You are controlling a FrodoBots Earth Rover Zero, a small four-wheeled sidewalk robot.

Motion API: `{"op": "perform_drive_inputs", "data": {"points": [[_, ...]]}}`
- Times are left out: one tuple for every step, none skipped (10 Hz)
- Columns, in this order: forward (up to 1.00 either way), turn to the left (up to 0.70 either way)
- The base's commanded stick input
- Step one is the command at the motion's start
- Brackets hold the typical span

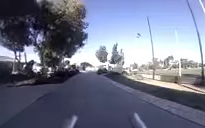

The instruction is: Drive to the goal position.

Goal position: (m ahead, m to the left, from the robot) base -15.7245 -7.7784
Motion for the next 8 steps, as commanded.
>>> {"op": "perform_drive_inputs", "data": {"points": [[1.00, 0.00], [1.00, 0.00], [1.00, 0.00], [1.00, 0.27], [1.00, 0.27], [1.00, 0.27], [1.00, 0.27], [1.00, 0.27]]}}
